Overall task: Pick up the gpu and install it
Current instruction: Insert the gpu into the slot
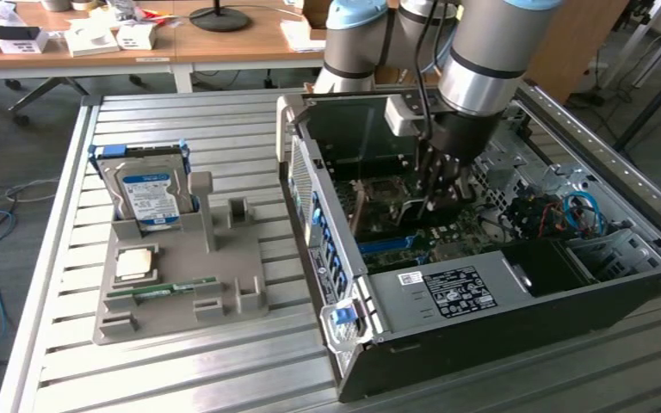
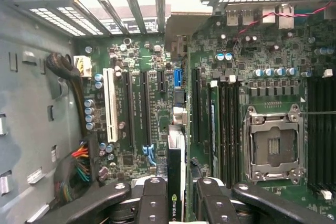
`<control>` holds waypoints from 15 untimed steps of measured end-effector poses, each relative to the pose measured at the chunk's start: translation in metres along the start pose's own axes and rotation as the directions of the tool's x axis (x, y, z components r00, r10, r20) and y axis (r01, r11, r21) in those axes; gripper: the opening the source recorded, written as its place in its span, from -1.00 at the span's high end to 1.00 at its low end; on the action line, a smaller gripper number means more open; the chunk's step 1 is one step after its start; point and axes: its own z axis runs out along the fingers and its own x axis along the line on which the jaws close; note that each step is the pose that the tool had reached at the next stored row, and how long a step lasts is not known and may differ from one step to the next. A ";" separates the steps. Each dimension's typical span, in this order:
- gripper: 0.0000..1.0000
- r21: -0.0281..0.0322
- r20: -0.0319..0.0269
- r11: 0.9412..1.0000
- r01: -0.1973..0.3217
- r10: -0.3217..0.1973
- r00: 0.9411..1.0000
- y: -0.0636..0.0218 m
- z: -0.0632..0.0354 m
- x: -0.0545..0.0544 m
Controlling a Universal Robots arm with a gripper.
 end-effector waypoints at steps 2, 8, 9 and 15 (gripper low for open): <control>0.47 0.000 0.000 1.000 0.000 0.000 1.000 0.0003 0.0002 0.000; 0.47 0.000 0.000 1.000 0.000 0.000 1.000 0.0043 0.0003 0.001; 0.47 0.000 0.000 1.000 0.000 0.000 1.000 0.0052 0.0003 0.002; 0.47 0.000 0.000 1.000 0.000 0.000 1.000 0.0045 0.0008 0.000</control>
